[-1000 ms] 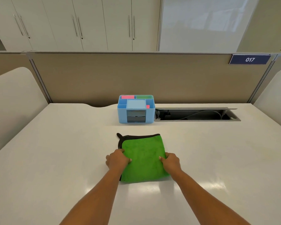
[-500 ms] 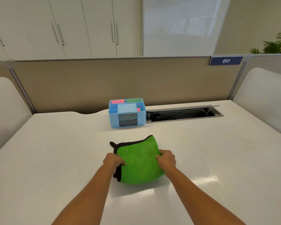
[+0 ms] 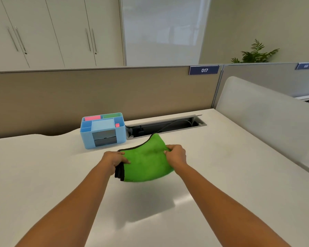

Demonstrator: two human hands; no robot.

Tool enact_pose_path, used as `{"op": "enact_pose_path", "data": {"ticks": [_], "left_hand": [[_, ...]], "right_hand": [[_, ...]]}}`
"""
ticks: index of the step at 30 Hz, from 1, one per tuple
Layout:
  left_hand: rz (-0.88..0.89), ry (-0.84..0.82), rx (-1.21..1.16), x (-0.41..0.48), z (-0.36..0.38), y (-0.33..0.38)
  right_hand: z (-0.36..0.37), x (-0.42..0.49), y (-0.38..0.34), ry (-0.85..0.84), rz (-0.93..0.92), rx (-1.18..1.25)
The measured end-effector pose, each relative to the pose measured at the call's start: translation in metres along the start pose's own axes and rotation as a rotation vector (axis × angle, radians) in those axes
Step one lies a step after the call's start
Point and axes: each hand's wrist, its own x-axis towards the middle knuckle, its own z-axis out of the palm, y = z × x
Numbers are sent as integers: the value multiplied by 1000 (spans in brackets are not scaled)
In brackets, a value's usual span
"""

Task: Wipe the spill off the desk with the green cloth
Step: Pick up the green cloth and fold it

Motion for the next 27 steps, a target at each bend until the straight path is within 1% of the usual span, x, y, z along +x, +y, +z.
{"op": "enact_pose_path", "data": {"ticks": [7,12,17,22,27], "left_hand": [[157,0,-60,6,120,34],[198,2,-66,15,214,51],[267,-1,-13,25,299,62],[342,-45,46,49,372,73],[360,-78,90,81,424,81]], "right_hand": [[-95,75,25,92,-14,53],[-166,136,57,101,-18,53],[-226,195,88,120,-22,77],[-273,259,114,150,-21,113],[-292,319,142,190,-22,115]]}}
